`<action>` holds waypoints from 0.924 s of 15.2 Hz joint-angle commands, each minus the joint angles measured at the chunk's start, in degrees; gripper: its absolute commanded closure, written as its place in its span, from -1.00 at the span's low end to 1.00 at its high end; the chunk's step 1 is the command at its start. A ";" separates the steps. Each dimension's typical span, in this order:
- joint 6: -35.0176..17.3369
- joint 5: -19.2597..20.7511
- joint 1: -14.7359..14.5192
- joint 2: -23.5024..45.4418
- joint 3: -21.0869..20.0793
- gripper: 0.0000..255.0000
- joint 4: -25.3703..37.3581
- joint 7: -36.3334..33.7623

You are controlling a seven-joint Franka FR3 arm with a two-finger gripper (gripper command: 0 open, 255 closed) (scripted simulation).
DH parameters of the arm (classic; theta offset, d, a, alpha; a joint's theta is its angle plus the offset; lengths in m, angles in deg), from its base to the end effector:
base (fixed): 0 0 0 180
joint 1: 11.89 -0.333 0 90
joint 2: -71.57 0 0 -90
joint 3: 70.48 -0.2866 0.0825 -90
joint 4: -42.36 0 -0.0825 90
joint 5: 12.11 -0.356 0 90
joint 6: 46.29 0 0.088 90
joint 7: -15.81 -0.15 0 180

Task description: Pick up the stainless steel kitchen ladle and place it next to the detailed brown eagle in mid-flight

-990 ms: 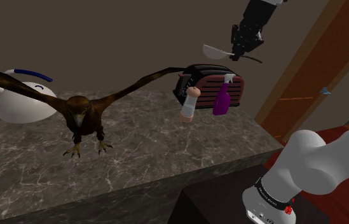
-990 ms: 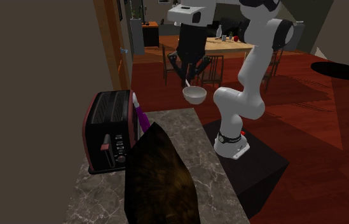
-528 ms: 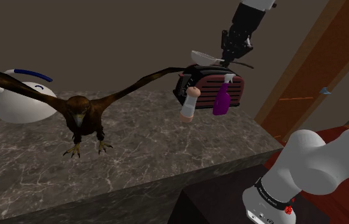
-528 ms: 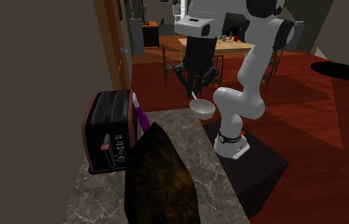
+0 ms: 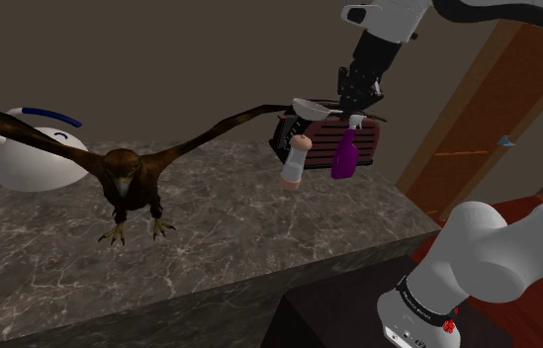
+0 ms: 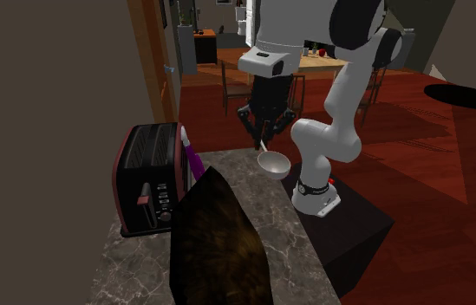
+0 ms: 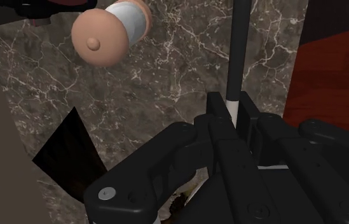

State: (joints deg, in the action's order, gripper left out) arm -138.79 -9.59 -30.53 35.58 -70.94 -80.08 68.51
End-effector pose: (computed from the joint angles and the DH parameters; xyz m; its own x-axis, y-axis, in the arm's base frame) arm 0.3344 0.1096 0.5780 0.3125 0.9496 0.0252 0.9429 -0.3133 0.1132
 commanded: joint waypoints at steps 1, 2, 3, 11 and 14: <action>-1.55 0.00 -0.02 -0.35 -0.01 1.00 -1.88 -0.08; -2.27 0.00 -0.02 -0.57 0.00 1.00 -2.83 -0.11; -3.00 0.01 -0.02 -0.78 0.00 1.00 -3.76 -0.14; -8.82 0.06 -0.05 -2.08 0.05 1.00 -10.88 -0.39; -11.04 0.09 -0.05 -2.37 0.06 1.00 -13.40 -0.49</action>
State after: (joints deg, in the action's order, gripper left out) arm -149.07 -9.50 -30.58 33.39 -70.86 -92.56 68.08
